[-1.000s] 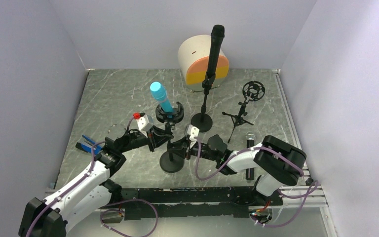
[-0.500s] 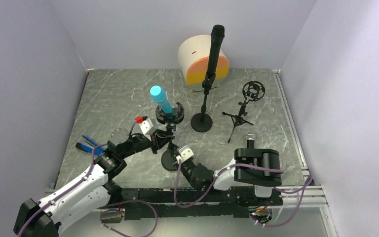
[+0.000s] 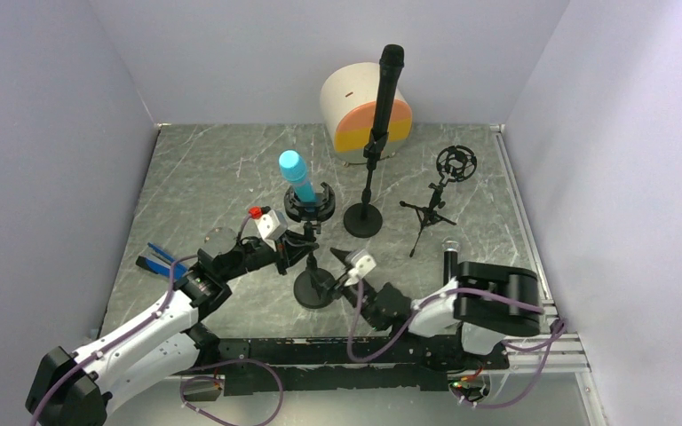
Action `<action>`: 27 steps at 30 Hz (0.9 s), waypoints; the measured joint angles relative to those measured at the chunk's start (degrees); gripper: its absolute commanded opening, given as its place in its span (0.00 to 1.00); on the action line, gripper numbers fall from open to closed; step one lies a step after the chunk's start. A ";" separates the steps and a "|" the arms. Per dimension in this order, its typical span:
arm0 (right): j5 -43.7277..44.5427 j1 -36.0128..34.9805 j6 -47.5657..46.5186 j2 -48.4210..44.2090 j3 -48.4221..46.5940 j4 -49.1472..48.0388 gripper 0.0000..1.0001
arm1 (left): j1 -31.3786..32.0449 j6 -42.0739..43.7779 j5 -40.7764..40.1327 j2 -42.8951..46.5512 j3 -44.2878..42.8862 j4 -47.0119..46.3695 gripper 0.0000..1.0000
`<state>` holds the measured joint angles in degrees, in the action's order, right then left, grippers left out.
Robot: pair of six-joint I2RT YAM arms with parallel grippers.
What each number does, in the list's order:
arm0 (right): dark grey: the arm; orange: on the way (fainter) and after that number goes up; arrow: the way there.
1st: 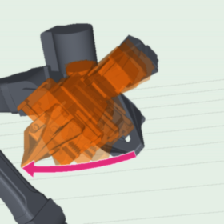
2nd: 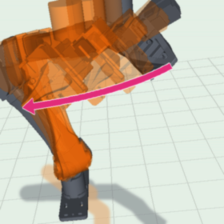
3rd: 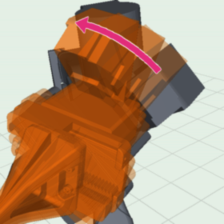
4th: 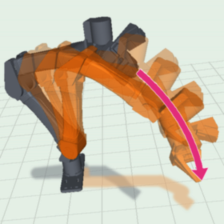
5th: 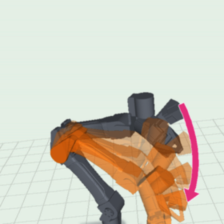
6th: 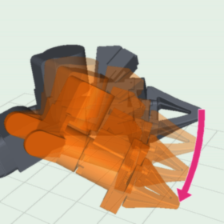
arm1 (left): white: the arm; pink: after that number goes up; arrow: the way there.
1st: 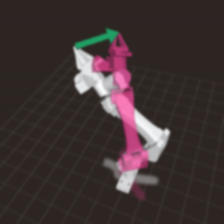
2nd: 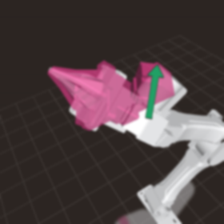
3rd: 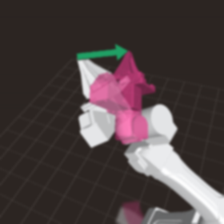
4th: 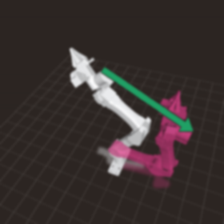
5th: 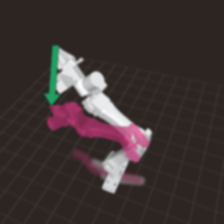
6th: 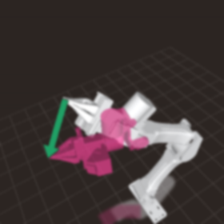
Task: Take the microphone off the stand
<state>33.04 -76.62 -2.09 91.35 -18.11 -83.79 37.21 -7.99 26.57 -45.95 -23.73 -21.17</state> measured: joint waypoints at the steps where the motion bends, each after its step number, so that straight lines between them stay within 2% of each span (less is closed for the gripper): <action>1: -3.26 2.10 1.90 -1.90 0.72 0.61 0.86 | 0.00 0.02 0.13 -0.15 -0.09 0.00 0.02; 8: -22.88 11.56 10.84 -10.25 2.84 7.37 0.89 | -0.02 0.28 1.03 -1.20 -0.72 0.02 0.03; 15: -42.10 19.58 15.21 -11.85 2.73 14.97 0.78 | -0.07 0.48 2.12 -2.05 -1.31 0.07 0.03; 20: -47.54 20.65 14.14 -10.45 0.90 17.88 0.70 | -0.17 0.48 2.97 -2.86 -1.70 -0.04 0.03; 27: -48.17 20.70 12.13 -5.03 -1.66 16.06 0.60 | -0.33 0.44 3.85 -3.28 -1.79 -0.35 0.03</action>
<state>-15.14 -55.92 10.04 86.32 -19.77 -67.72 36.88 -7.55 30.41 -49.23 -25.52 -21.52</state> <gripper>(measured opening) 0.633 0.096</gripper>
